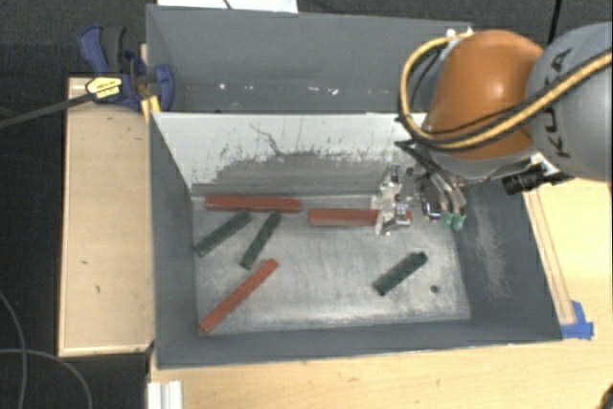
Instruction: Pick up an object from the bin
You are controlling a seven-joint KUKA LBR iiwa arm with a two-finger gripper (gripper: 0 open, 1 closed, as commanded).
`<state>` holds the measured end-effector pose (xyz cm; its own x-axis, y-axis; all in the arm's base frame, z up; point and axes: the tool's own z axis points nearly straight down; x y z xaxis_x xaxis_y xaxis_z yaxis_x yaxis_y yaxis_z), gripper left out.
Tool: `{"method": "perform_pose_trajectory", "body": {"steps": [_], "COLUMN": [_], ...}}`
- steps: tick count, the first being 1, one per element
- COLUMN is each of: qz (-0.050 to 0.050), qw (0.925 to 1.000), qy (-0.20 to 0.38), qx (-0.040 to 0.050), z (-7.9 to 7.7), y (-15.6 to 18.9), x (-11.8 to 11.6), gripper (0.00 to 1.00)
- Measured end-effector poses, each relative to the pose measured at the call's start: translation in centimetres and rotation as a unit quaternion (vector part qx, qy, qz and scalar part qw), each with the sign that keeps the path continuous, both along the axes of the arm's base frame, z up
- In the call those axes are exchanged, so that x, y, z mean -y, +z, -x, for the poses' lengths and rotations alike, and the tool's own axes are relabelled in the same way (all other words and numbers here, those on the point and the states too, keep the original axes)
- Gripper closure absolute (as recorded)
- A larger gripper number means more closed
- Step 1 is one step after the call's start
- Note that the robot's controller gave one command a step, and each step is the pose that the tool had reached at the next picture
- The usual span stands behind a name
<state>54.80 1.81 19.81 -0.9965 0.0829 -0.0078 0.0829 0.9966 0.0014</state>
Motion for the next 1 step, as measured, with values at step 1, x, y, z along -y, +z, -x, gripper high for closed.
{"method": "perform_pose_trajectory", "body": {"steps": [1], "qz": [0.000], "qw": [1.0000], "qy": [0.001], "qx": [-0.0050], "z": [-0.94], "y": [2.75], "x": [0.51], "gripper": [1.00]}}
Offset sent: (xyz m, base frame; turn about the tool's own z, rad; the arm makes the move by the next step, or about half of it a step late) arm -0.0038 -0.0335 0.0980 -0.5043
